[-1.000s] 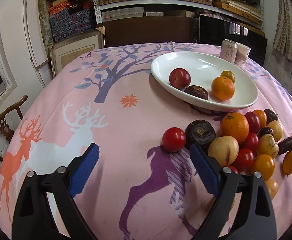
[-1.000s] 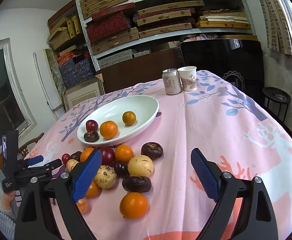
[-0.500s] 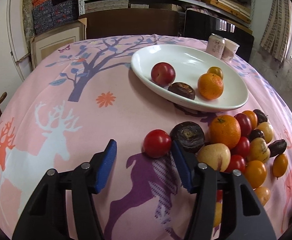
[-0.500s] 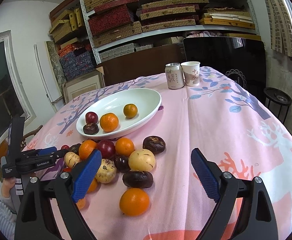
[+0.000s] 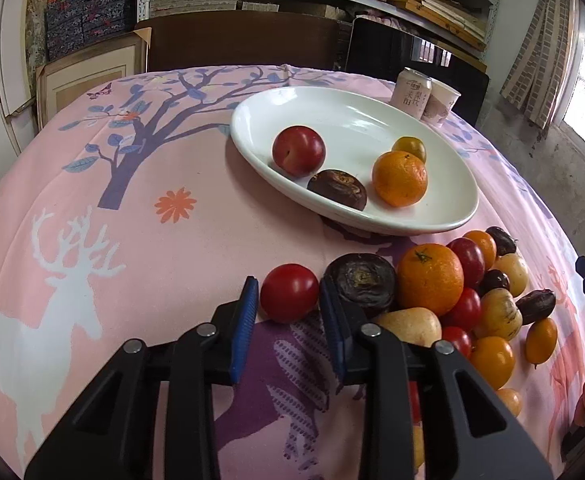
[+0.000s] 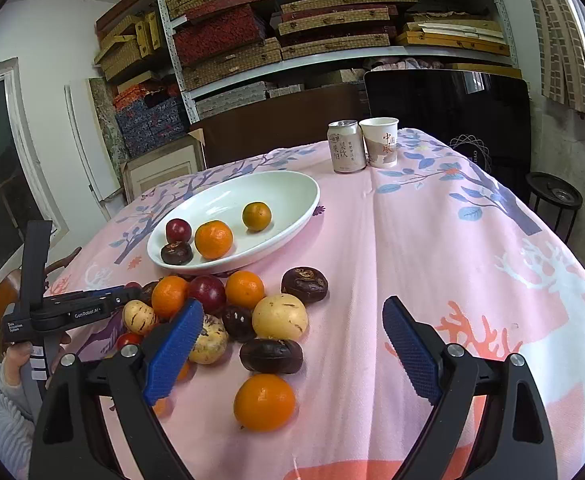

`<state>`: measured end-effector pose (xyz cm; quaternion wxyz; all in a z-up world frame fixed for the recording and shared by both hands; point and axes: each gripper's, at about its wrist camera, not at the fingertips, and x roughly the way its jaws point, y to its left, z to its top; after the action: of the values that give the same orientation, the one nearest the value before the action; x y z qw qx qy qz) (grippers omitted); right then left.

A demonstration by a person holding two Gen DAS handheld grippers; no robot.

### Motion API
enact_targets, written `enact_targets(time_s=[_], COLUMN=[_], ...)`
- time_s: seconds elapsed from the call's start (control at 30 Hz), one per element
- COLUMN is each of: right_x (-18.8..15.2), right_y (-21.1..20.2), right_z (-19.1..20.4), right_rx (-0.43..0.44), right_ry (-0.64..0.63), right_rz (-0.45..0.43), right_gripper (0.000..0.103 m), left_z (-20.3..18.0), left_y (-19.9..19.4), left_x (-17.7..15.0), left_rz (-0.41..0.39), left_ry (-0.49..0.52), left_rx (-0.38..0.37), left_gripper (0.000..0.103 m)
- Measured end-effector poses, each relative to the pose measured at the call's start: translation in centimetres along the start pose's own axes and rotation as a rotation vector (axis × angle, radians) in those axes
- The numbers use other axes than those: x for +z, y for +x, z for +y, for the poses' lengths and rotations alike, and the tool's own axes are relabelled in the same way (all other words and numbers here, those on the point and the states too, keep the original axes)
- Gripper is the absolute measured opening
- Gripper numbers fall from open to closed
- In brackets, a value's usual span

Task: Organize fruits
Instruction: 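Grasp the small red tomato with the left tool while the right tool grasps an orange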

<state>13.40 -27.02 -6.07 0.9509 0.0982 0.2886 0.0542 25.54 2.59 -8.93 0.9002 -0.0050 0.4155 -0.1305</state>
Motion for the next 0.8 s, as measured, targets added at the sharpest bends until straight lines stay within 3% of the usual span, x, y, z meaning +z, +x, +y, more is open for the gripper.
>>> enact_targets(time_s=[0.17, 0.33, 0.6, 0.8], right_x=[0.1, -0.1, -2.1, -2.6], right_y=[0.1, 0.1, -0.9, 0.7], right_z=[-0.2, -0.3, 1.7, 2.1], right_rx=[0.000, 0.025, 0.066, 0.050], right_ry=[0.007, 0.004, -0.092, -0.111], right_rz=[0.003, 0.027, 0.100, 0.191], right_gripper=[0.092, 0.092, 0.092, 0.074], left_z=[-0.2, -0.3, 1.1, 0.2], left_y=[-0.2, -2.5, -5.0, -5.1], left_x=[-0.2, -1.2, -2.2, -2.6], left_rz=[0.001, -0.042, -0.064, -0.064], left_ry=[0.012, 0.035, -0.050, -0.022], left_rx=[0.013, 0.124, 0.125, 0.120], left_gripper=[0.029, 0.028, 0.028, 0.028])
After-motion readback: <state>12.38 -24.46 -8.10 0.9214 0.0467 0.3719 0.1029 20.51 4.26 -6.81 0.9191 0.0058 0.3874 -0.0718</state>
